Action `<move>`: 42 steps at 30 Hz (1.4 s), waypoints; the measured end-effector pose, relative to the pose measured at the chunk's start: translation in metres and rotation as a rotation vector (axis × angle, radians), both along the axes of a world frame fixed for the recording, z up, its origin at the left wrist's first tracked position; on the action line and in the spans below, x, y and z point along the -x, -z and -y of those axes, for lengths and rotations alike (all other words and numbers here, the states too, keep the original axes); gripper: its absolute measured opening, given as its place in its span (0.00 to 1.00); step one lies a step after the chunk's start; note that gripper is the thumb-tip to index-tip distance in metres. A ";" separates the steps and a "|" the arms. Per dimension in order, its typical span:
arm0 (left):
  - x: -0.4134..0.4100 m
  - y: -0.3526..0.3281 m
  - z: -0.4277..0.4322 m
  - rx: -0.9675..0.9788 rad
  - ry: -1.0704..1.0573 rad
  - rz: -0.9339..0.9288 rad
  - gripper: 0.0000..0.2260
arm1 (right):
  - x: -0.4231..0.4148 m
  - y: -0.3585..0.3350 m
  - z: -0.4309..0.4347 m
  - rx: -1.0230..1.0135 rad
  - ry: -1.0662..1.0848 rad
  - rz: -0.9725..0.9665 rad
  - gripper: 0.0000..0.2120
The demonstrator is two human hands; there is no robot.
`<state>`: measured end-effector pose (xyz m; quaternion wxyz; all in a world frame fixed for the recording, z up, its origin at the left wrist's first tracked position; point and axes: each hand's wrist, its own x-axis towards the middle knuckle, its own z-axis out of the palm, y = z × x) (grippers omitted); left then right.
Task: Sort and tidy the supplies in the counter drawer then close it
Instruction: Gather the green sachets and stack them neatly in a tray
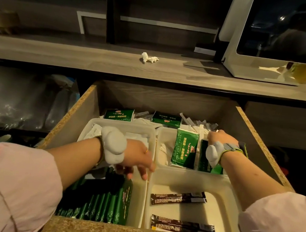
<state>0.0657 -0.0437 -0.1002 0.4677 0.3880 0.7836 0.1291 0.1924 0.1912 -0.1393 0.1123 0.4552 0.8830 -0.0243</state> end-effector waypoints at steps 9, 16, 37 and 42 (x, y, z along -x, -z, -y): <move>-0.003 0.001 -0.040 -0.572 -0.313 -0.065 0.15 | 0.002 -0.070 0.006 0.069 -0.078 -0.204 0.16; 0.003 0.012 -0.039 -0.706 -0.204 -0.126 0.50 | 0.032 -0.062 0.077 0.654 -0.120 -0.765 0.03; 0.026 0.028 -0.022 -0.610 -0.876 0.711 0.22 | 0.047 0.056 0.041 0.460 0.305 -0.440 0.25; 0.030 0.023 -0.020 -0.650 -0.909 0.688 0.22 | 0.045 0.041 0.039 0.391 0.213 -0.464 0.20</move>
